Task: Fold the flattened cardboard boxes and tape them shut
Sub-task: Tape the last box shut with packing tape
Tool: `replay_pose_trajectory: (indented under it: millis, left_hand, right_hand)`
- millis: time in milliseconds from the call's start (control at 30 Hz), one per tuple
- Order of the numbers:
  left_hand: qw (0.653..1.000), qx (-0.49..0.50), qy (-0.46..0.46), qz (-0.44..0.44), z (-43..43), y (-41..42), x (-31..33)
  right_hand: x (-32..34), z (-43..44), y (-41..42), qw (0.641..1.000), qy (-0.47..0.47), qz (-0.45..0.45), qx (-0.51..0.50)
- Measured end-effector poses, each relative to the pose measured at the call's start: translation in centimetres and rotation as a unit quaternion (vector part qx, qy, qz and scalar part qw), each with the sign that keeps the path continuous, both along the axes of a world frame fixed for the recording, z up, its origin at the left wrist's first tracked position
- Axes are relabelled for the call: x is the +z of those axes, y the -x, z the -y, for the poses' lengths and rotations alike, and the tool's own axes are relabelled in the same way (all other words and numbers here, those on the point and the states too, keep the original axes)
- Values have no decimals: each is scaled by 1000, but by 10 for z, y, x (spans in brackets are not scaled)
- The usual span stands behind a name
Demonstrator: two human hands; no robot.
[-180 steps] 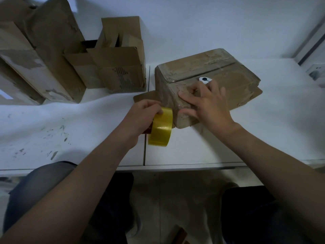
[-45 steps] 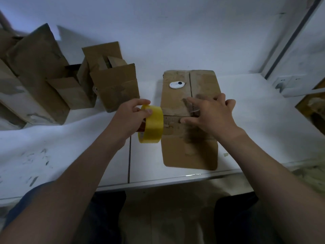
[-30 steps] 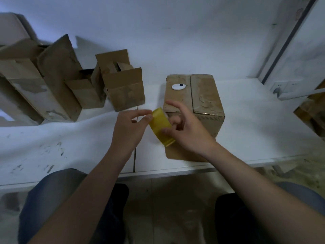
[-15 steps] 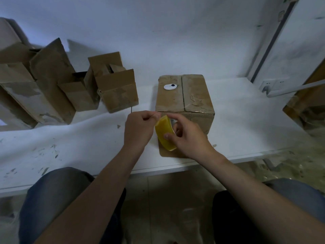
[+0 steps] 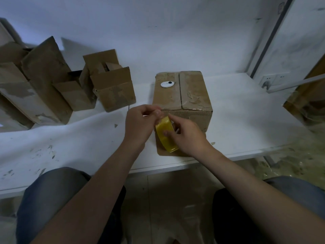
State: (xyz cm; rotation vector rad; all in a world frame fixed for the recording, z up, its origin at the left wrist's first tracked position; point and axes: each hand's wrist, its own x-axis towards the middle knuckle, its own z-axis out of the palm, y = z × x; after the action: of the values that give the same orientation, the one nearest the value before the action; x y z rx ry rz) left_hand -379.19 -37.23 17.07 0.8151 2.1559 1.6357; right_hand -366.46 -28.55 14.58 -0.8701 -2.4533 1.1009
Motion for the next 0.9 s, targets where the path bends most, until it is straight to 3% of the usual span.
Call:
replay_pose_trajectory:
  millis: [300, 533, 700, 900]
  left_hand:
    - [998, -26, 59, -19, -7, -4, -8]
    - [982, -70, 138, 110, -9, 9, 13]
    - [963, -119, 235, 60, -5, 22, 22]
    - [961, -141, 225, 72, -1, 23, 19]
  right_hand:
    - [7, 4, -7, 1000, -17, -2, -1]
    - [17, 5, -18, 993, -113, 26, 28]
    - [19, 3, -21, 983, -172, 31, 54]
    - [17, 1, -22, 981, -181, 18, 67]
